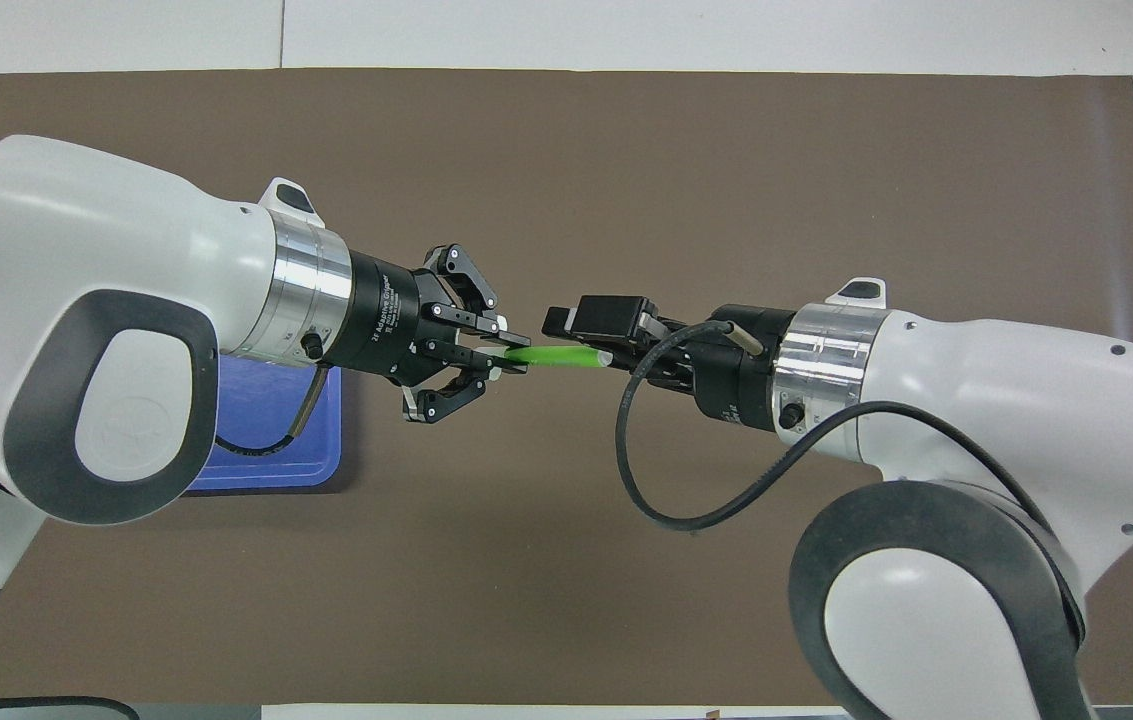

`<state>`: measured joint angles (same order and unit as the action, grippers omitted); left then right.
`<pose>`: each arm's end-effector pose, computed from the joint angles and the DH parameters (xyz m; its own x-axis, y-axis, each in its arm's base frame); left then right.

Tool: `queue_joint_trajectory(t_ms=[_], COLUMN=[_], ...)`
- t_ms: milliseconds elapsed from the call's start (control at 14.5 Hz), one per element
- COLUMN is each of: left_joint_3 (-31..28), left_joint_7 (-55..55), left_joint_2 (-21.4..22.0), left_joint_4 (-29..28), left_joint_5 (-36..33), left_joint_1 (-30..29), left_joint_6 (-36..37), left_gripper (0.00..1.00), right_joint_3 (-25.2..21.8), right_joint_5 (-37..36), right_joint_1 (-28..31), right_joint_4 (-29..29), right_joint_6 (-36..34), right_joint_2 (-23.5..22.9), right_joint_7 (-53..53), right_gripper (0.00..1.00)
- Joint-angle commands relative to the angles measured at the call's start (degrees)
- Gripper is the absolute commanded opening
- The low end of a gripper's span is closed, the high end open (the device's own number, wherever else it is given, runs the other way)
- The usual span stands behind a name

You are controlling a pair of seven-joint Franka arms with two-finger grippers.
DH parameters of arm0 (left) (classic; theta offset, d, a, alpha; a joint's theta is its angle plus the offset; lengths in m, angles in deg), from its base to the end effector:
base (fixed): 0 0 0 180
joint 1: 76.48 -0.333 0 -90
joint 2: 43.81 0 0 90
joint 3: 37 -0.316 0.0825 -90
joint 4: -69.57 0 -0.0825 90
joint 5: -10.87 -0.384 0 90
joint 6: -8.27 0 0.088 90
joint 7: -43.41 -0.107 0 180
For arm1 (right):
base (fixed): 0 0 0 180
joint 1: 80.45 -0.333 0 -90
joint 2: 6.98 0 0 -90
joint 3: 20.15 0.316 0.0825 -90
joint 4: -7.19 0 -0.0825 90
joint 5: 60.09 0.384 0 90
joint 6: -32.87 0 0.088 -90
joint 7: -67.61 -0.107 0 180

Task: Transfer and insert pens with both arms
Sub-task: 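Grasp the green pen with the right gripper, open the left gripper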

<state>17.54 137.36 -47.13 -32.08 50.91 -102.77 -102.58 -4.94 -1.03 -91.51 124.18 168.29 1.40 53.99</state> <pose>0.5044 -0.3086 0.5586 0.1473 0.7353 -0.6616 0.9785 -0.2059 -0.0110 0.4905 0.2620 0.5598 0.9400 -0.3379 -0.0479 -0.2377 -0.5473 -0.8025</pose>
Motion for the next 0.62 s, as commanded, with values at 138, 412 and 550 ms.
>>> queue_joint_trajectory(t_ms=[138, 412, 550], left_joint_3=[-0.49, -0.49, -0.49], left_joint_7=[0.44, 0.53, 0.53], left_joint_2=[2.18, 2.09, 2.18], left_joint_4=[-1.54, -1.54, -1.54], left_joint_5=[1.88, 1.97, 2.14], left_joint_1=[-0.08, -0.08, -0.08], left_joint_6=[-1.04, -1.48, -1.48], left_gripper=[0.0, 0.0, 0.0], right_joint_3=[0.26, 0.26, 0.26], right_joint_5=[-0.7, -0.7, -0.79], right_joint_1=[-0.02, -0.11, -0.19], right_joint_4=[-0.19, -0.1, 0.07], right_joint_6=[0.9, 0.81, 0.72], right_joint_2=[-0.03, 0.06, 0.24], right_joint_7=[-1.05, -0.88, -0.7], right_gripper=[0.51, 0.48, 0.29])
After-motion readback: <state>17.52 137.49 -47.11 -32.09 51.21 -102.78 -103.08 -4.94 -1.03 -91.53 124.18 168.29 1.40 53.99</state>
